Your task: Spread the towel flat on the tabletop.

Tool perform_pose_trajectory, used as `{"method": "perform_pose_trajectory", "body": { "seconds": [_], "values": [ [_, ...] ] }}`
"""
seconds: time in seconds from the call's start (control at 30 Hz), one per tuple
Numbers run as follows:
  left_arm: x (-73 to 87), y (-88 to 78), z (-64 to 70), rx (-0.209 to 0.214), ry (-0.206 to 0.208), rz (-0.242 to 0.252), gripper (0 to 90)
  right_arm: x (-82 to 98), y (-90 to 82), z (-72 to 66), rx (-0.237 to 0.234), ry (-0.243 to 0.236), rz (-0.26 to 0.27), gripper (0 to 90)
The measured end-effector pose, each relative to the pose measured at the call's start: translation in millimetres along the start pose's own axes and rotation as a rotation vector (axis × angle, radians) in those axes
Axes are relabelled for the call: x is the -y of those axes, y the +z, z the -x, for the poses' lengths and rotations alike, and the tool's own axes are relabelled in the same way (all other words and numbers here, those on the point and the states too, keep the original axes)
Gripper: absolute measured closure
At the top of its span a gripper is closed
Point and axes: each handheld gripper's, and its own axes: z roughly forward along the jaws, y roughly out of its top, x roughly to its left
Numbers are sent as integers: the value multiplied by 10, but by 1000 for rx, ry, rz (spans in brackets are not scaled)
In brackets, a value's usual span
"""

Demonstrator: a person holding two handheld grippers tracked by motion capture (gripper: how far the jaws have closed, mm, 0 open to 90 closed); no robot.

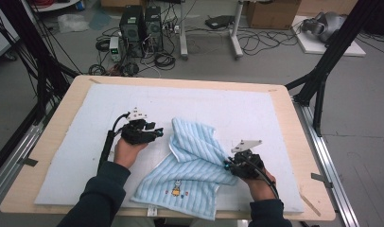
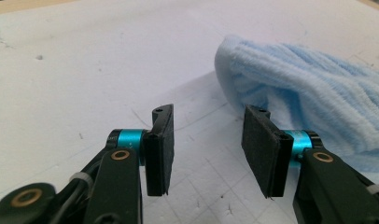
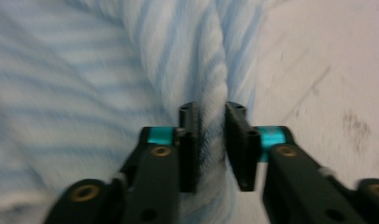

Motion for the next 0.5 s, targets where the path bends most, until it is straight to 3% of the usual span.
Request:
{"method": "perform_pose_trajectory", "body": {
  "seconds": [0.03, 0.07, 0.13, 0.2, 0.23, 0.37, 0.4, 0.43, 0.47, 0.5],
  "values": [
    [-2, -9, -10, -6, -5, 6, 540, 0, 0, 0, 0, 0, 0, 679],
    [-5, -24, -27, -10, -11, 15, 537, -93, -35, 43, -3, 23, 75, 622],
    [-4, -27, -33, -11, -14, 14, 534, -217, -17, 99, 21, 21, 127, 604],
    [0, -27, -44, -13, -14, 11, 529, -277, 10, 126, 38, 31, 144, 592],
    [2, -25, -45, -13, -18, 10, 526, -401, 108, 192, 58, 52, 158, 569],
    [5, -20, -54, -15, -26, 11, 507, -590, 371, 320, 122, 62, 124, 549],
    [4, -20, -56, -16, -25, 13, 507, -590, 371, 320, 122, 62, 124, 549],
    [6, -19, -57, -16, -29, 15, 503, -659, 499, 379, 144, 75, 98, 549],
    [6, -20, -62, -16, -27, 13, 503, -659, 499, 379, 144, 75, 98, 549],
    [8, -19, -63, -18, -30, 13, 497, -715, 629, 435, 143, 95, 84, 544]
  ]
}}
